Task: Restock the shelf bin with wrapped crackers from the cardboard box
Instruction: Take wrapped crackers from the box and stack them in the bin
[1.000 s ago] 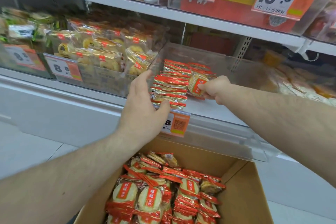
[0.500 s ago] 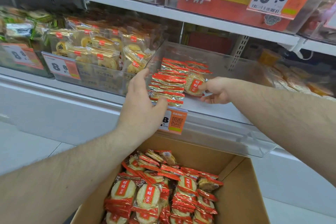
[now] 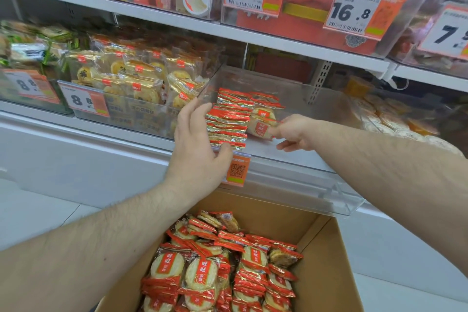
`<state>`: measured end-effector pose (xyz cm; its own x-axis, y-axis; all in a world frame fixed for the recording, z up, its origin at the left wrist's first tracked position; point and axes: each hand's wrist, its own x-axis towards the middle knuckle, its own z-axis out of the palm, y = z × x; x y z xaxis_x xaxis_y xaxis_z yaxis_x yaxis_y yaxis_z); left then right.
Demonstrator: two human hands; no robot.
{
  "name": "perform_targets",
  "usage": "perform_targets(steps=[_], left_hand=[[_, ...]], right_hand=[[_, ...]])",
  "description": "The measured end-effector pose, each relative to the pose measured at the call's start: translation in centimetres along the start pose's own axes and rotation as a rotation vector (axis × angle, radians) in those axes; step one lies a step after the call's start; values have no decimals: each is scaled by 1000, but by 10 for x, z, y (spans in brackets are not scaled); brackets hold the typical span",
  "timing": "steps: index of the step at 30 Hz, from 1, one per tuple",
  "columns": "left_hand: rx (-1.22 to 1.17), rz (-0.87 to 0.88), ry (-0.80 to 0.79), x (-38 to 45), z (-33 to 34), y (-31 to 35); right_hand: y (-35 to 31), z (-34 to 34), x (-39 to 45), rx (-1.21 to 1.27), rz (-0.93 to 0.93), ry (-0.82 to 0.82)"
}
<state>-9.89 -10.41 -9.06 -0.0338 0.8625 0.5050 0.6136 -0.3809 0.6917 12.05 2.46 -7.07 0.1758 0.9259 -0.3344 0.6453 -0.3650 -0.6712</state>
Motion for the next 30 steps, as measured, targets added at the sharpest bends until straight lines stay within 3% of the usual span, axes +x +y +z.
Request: perform_targets(steps=[6,16,25,27,30], left_hand=[[-17,14,-10,-1,0,-4],[-25,10,7,-1,1,-4],[43,15,31,0,-2,0],[98,124,90,-1,-3,2],[110,447,126,-6,-1,5]], right_hand=[[-3,0,7,19,21,59],[-13,11,13,-232,56,24],[-6,-2,-2,-202,96,-72],[-8,-4,-13,-211,84,-58],[-12,-7,-38,-202,-16,81]])
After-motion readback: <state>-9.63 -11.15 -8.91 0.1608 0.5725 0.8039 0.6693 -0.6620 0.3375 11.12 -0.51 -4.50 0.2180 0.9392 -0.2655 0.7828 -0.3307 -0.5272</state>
